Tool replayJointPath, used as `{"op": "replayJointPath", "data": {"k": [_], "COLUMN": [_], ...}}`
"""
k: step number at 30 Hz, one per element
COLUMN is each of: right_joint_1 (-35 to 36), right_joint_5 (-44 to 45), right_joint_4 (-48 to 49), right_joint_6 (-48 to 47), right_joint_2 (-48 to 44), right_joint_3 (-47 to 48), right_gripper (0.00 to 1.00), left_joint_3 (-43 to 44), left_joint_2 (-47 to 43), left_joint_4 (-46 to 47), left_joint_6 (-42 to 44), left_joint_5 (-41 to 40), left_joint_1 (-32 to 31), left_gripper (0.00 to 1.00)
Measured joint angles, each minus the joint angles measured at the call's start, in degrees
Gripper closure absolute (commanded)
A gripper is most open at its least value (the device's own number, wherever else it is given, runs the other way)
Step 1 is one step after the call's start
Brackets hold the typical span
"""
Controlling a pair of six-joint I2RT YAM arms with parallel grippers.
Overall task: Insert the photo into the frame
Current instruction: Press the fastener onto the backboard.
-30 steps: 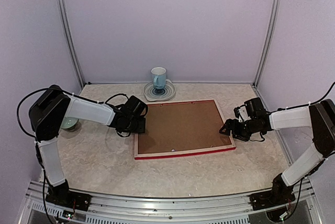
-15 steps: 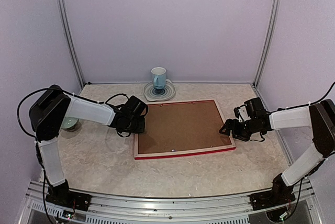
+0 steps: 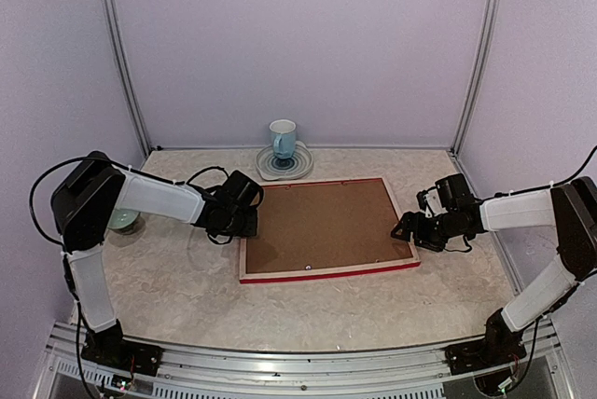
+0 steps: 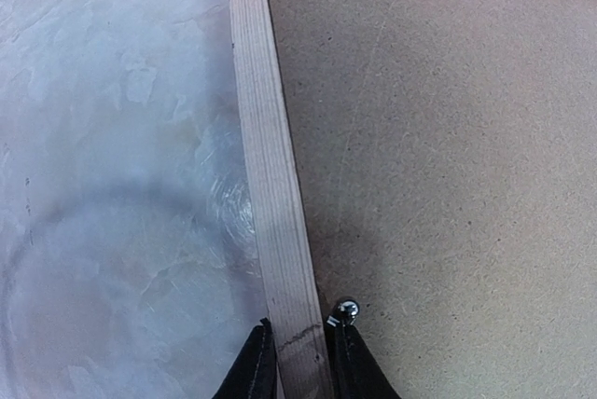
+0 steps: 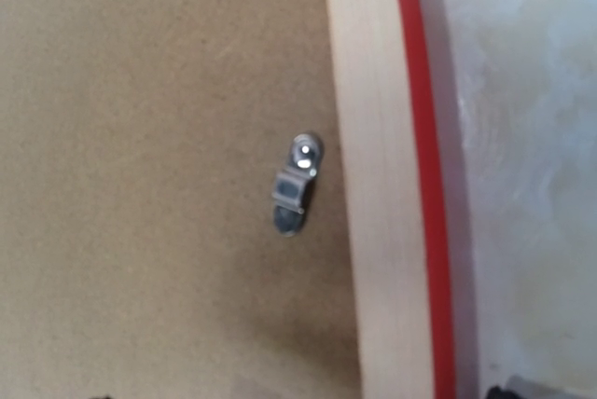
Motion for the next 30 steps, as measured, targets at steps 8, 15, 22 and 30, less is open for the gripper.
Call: {"op": "replayJointPath", "data": {"k": [8, 15, 22, 30], "right_joint_1": [0.0, 0.0, 0.0, 0.0], "right_joint_5": [2.8, 7.1, 11.1, 12.5], "right_joint_4": [-2.8, -7.4, -9.7, -10.6], "right_joint_6": [-1.6, -4.9, -7.6, -8.6], "right_joint_2": [0.0, -0.7, 0.4, 6.9], "right_joint_3": [1.1, 7.4, 12.4, 14.7], "right_gripper": [0.13, 0.13, 0.18, 0.19], "left_joint_3": [-0.6, -0.9, -4.0, -7.7], "left_joint_2": [-1.6, -5.7, -7.6, -7.9], "left_joint_4": [-0.5, -1.0, -1.1, -1.2], "left_joint_6": [0.0, 0.0, -0.4, -1.0], "left_joint_5": [0.0, 0.0, 0.0, 0.0], "left_joint_1": [-0.2, -1.2, -3.1, -4.2], "left_gripper": [0.44, 0.38, 0.38, 0.38]}}
